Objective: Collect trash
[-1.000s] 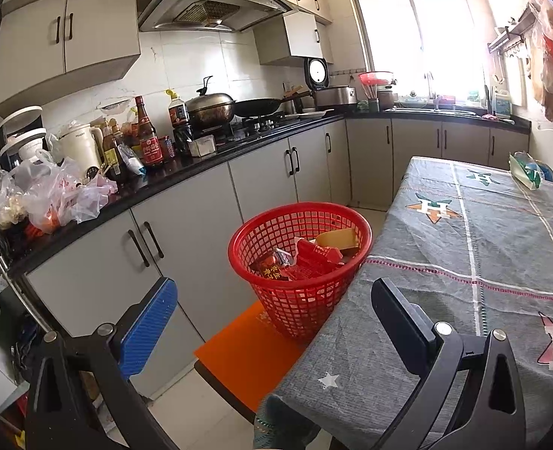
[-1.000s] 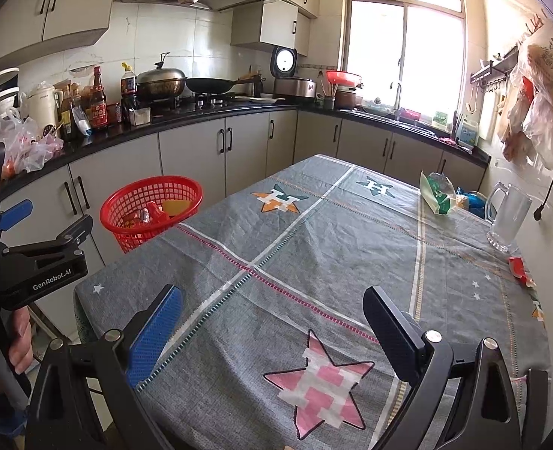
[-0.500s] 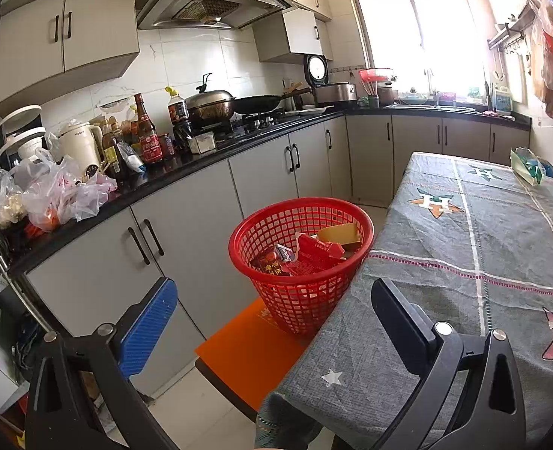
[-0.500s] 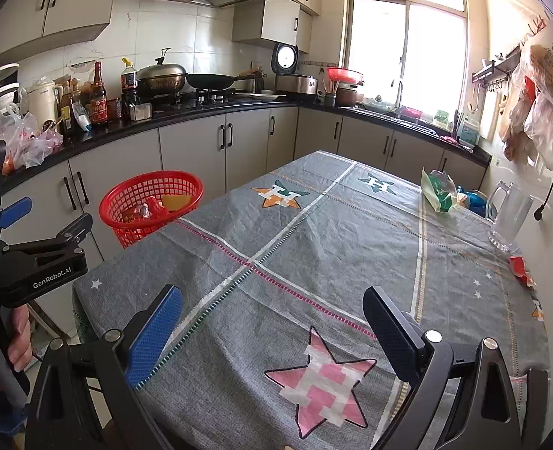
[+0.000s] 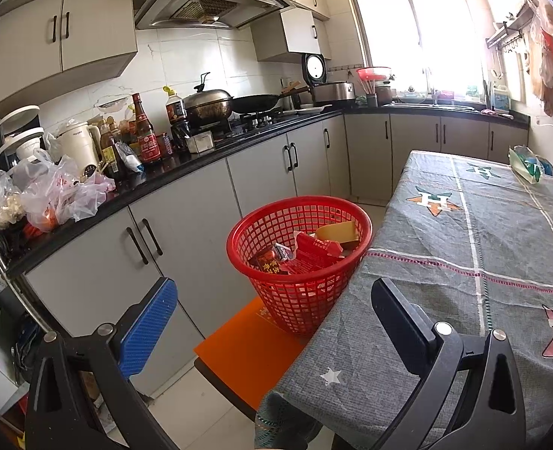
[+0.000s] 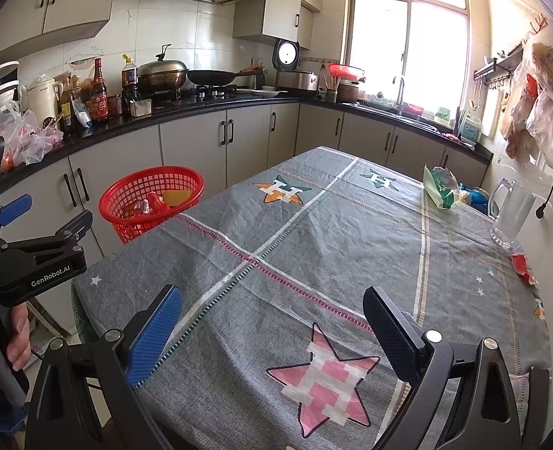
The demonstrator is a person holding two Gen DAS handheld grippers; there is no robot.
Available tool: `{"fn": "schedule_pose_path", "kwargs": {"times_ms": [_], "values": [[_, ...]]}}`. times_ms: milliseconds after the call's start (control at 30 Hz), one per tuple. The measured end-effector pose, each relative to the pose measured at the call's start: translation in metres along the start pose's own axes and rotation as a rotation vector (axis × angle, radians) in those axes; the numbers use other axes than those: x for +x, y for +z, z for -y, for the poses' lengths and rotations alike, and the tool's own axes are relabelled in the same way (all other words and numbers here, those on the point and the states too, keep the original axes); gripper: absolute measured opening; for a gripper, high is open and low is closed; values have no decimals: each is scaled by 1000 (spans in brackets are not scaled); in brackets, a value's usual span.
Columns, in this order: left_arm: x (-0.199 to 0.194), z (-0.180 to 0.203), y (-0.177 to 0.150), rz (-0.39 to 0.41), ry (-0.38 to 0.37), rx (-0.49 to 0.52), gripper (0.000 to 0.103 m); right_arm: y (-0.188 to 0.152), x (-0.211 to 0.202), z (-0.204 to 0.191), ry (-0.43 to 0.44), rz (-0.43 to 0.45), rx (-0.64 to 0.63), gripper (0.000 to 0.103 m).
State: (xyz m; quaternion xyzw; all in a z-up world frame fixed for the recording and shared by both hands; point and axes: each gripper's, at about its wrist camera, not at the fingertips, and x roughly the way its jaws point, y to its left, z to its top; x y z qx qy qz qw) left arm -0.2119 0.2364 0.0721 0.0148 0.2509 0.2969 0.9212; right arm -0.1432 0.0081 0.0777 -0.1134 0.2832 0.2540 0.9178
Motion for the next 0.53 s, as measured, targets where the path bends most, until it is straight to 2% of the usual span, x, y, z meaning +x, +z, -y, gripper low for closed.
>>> {"fn": "schedule_pose_path", "kwargs": {"times_ms": [433,533], "values": [[-3,8,3,14,7,24,103,-4,4,2,4,-7,12,99],[-5,21,8,2,-31,32,103,-7,6,18,-2,-6,55,99]]}}
